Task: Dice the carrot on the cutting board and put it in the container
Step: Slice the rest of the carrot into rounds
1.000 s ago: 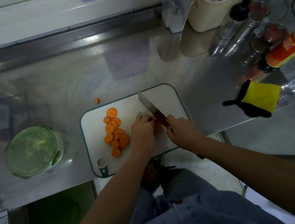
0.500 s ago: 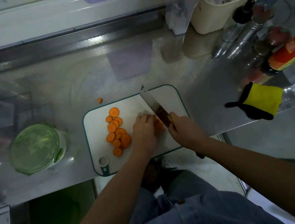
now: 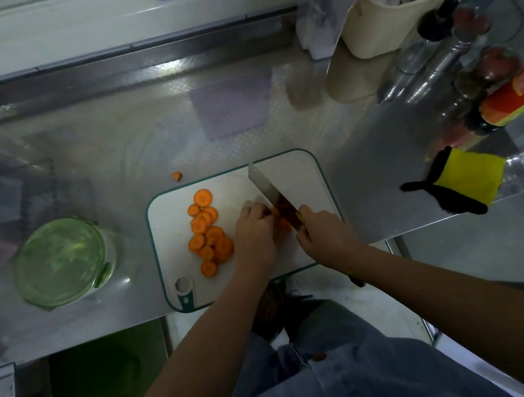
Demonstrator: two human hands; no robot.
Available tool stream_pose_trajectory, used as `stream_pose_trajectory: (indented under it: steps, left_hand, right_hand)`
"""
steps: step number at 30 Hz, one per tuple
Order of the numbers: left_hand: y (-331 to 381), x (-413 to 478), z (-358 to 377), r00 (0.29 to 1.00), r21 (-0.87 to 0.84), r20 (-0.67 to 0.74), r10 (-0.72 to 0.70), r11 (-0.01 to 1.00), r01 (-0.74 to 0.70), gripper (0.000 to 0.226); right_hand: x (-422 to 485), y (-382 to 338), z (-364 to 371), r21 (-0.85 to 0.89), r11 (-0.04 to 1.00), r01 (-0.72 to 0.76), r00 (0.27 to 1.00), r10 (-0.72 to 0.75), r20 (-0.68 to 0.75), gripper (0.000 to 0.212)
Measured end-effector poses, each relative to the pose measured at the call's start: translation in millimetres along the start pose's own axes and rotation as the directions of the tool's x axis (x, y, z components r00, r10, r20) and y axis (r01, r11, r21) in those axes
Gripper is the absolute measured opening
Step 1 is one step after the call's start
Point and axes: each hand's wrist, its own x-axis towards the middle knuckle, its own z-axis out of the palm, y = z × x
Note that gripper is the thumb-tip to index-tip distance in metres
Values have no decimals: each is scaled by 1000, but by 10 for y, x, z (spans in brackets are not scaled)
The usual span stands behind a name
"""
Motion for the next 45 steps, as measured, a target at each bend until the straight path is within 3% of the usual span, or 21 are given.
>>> stream_pose_trajectory:
  steps: [7,18,25,45]
  left_hand:
    - [-7,23,-16,1000,11,-3,29,1000,-29,8]
    - [45,12,-69,999,33,37,-36,999,35,18]
    - [31,-14,-109,999,77,-3,-49,996,49,18]
    - [10,-8,-69,994,125,32,-105,987,100,26]
  right_hand:
    - [5,8,83,-8,1000,-9,1000,9,-13,18]
    - [16,54,20,27,998,53,995,-51,-88,22]
    - [-8,-8,-102,2,996,93,996,-93,-5,22]
    - [-19,-26,190,-53,999,7,1000,-9,-26,20]
